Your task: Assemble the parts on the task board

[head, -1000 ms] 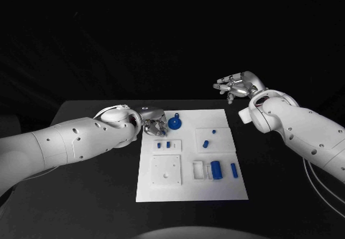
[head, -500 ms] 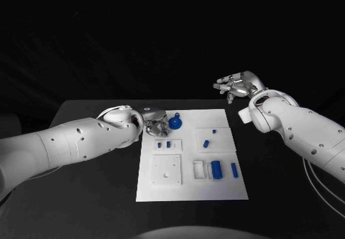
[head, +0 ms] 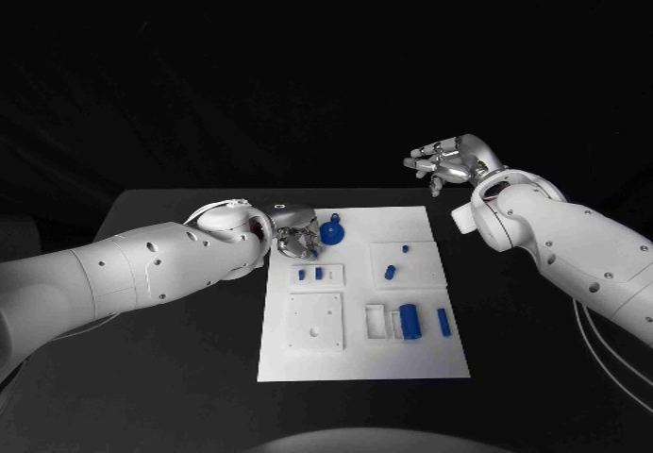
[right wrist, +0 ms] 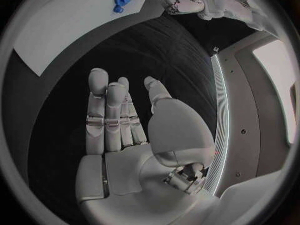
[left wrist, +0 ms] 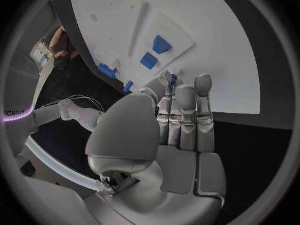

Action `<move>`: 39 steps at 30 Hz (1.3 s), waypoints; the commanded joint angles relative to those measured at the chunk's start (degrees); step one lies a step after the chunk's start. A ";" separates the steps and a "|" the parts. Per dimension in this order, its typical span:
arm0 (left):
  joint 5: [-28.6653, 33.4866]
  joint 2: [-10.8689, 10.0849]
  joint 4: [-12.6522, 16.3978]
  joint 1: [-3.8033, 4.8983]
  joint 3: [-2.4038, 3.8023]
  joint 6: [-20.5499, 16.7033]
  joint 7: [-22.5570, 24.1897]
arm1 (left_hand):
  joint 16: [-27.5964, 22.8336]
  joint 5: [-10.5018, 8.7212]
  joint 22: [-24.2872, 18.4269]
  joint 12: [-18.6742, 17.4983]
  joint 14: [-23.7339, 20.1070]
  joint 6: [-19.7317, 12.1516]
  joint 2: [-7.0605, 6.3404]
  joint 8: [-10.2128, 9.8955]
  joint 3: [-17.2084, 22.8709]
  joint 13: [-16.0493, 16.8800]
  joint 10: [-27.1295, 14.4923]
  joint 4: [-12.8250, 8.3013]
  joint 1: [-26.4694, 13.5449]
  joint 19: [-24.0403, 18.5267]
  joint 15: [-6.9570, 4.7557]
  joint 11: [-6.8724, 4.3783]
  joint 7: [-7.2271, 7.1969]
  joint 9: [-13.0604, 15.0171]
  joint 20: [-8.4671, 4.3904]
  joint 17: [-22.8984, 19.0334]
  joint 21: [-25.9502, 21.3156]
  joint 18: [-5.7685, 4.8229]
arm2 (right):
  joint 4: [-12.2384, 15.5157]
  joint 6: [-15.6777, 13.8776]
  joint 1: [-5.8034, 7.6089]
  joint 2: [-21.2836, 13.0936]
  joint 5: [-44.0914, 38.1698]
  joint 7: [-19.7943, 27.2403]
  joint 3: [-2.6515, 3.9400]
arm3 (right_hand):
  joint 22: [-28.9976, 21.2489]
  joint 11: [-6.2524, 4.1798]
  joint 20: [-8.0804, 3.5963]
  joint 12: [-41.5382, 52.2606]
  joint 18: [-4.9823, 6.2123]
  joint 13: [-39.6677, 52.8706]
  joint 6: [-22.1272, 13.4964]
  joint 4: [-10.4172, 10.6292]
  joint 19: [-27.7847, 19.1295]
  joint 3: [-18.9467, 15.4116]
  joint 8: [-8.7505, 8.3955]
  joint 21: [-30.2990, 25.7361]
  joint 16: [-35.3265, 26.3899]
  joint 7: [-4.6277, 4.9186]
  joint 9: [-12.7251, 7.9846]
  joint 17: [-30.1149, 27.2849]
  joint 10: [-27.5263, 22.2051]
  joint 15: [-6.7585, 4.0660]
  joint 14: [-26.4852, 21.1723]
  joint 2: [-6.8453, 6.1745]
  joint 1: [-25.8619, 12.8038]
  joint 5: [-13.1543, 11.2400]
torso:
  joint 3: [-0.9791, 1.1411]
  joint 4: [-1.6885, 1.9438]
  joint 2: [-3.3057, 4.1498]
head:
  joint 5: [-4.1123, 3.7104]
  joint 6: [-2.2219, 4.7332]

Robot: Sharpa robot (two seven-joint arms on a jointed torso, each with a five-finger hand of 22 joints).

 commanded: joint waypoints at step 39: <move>-1.01 0.73 -1.16 -0.39 -0.16 3.57 -1.25 | -0.06 0.60 1.09 0.20 -0.28 0.31 0.42 0.22 0.74 0.07 1.46 -0.30 -0.02 -0.49 -0.04 -0.96 -0.05 -0.01 0.02 0.05 0.60 0.57 | 0.09 0.78 -0.03 -0.25 -0.27 0.41 0.01 | -0.09 -0.14 -0.23 -0.01 0.87 -0.07 -0.25 0.26 2.14 -0.03 0.13 -0.01 0.07 0.13 0.09 -0.09 0.35 -0.26 -0.28 0.19 -0.03 0.29 | -0.01 -0.07 0.09 | -0.07 -0.39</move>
